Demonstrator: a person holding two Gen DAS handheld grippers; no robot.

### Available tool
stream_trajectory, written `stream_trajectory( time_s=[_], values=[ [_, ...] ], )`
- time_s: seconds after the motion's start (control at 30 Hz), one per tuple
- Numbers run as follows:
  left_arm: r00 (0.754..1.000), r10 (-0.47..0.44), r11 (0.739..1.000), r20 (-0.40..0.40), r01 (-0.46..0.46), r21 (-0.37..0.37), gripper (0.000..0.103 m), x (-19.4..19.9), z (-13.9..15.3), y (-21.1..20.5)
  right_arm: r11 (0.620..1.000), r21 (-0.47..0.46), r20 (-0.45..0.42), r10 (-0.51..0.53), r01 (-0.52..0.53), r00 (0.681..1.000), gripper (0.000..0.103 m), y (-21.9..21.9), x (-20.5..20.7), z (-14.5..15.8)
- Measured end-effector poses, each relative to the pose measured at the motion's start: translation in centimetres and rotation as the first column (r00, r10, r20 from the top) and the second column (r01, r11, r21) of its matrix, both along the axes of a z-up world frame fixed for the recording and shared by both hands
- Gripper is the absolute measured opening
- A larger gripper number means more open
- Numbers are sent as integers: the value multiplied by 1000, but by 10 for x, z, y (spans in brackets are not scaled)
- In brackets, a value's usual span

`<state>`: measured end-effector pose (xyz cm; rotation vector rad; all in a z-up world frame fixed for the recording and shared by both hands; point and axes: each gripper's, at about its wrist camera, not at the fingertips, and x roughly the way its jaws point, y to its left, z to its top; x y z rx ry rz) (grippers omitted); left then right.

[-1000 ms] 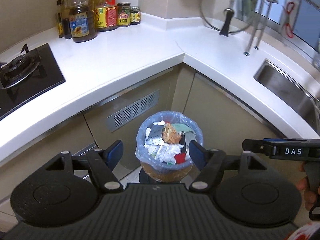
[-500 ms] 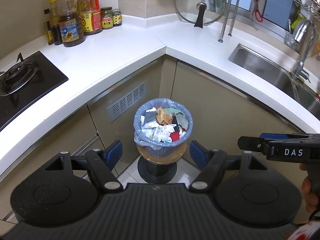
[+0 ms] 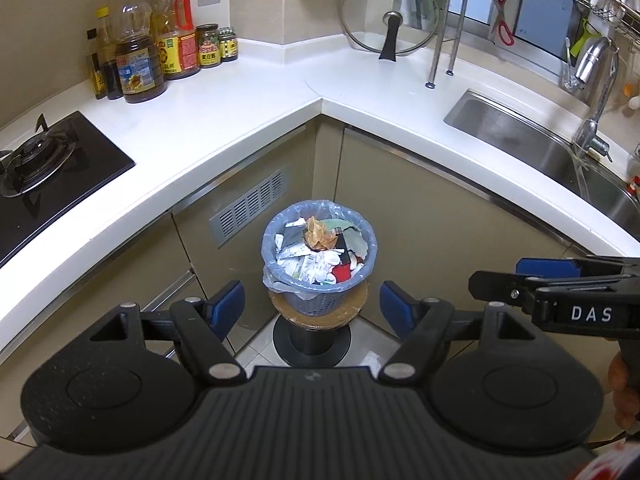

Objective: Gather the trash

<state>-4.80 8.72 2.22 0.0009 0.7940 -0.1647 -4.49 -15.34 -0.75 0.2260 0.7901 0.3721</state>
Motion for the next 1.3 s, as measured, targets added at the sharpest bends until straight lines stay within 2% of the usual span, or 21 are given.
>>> stream_trajectory(
  time_s=[1.3],
  values=[
    [1000, -13, 1000, 7, 13, 3, 73, 4, 0, -3, 1000, 7, 0, -2, 2, 1000, 71, -3, 2, 2]
  ],
)
